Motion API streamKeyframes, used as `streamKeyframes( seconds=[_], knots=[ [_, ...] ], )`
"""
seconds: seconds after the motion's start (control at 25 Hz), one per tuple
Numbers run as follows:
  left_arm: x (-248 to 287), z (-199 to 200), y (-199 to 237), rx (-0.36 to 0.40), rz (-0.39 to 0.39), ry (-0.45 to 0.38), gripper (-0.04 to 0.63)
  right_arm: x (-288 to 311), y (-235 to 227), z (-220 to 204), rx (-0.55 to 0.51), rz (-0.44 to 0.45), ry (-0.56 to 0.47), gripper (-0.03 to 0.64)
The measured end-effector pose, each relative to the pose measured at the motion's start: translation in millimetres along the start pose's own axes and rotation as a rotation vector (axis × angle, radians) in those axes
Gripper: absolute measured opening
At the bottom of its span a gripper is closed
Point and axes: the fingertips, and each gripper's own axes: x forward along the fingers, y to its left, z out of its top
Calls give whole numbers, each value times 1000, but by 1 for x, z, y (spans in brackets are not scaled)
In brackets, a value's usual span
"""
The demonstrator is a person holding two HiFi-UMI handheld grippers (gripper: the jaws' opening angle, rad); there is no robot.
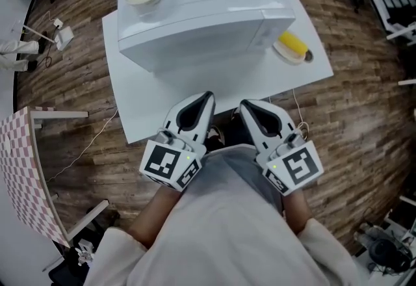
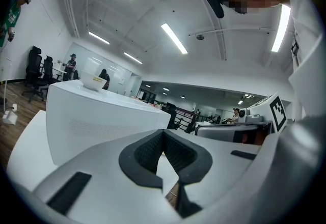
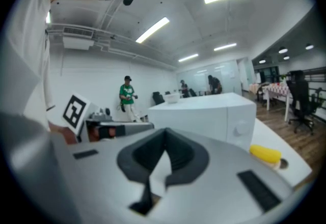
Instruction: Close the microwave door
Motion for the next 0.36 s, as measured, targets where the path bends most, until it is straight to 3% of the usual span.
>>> streamKeyframes(
  seconds=[0.36],
  knots=[
    [1, -8, -3, -3, -4, 20, 17, -8, -2, 3, 23, 54, -4, 23]
  ],
)
